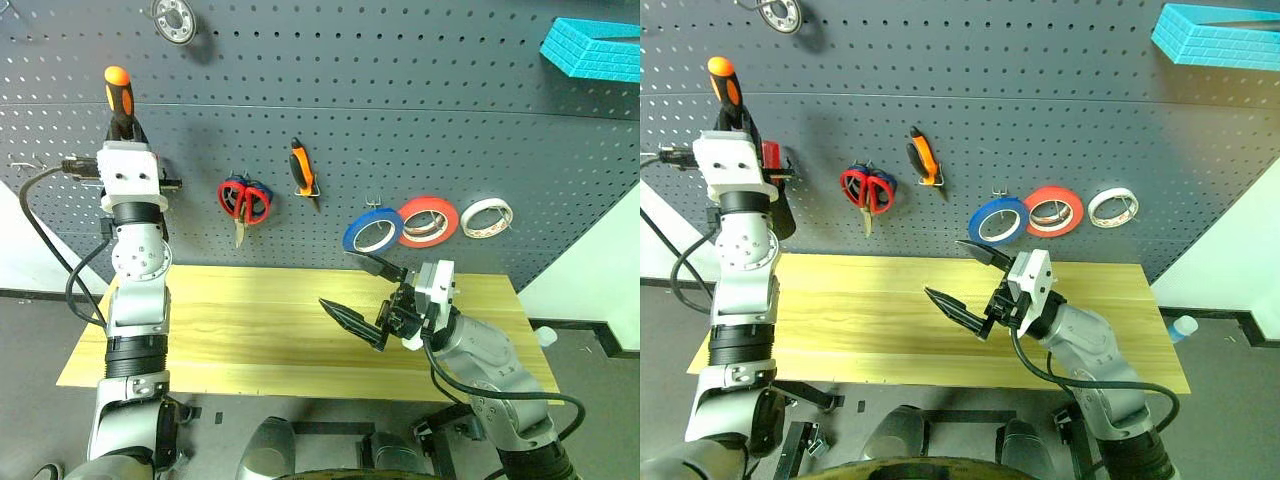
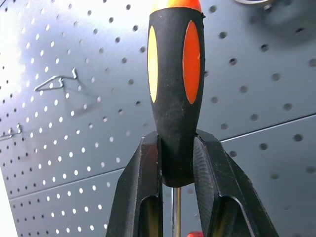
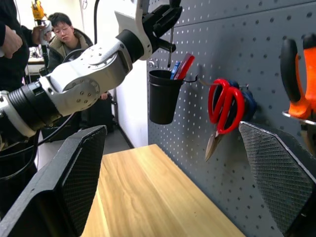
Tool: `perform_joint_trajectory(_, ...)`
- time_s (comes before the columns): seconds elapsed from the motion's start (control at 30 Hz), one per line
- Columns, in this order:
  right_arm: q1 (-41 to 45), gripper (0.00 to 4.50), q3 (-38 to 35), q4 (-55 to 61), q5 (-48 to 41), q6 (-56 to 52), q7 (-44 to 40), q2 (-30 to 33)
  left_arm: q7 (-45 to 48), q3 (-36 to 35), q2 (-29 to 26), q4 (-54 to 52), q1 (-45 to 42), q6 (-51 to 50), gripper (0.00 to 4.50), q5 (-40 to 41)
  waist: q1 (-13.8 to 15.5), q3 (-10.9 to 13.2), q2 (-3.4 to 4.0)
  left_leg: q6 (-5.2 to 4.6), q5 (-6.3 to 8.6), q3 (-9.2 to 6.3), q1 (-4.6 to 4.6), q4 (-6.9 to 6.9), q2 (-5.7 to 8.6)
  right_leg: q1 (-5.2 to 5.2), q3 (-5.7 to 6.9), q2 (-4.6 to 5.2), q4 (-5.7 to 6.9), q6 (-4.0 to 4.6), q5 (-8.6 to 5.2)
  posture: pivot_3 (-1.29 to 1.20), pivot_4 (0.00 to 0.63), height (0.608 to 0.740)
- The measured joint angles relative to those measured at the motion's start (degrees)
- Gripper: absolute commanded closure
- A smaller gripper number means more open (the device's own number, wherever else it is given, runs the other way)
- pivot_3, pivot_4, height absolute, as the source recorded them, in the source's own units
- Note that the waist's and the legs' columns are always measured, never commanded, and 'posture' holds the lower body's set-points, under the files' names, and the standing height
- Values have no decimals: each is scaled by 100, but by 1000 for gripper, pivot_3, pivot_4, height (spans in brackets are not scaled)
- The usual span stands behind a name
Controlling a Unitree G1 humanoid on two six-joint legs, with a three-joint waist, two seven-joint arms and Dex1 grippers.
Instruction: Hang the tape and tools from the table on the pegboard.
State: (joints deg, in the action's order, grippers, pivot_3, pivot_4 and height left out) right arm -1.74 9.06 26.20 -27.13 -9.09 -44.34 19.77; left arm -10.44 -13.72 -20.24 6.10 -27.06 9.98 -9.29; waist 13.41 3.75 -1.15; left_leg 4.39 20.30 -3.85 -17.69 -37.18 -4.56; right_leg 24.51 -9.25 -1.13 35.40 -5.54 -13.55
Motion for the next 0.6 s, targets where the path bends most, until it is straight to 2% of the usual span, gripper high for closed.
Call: perform_joint_trajectory(0.6,-54,0,-11,-9,56,-9,28,143,-306,-327,125,621,66,-546,4016,319,-5,0,-1,-6,3,0,10,1,0,-6,0,0,5,0,0,358,35,740)
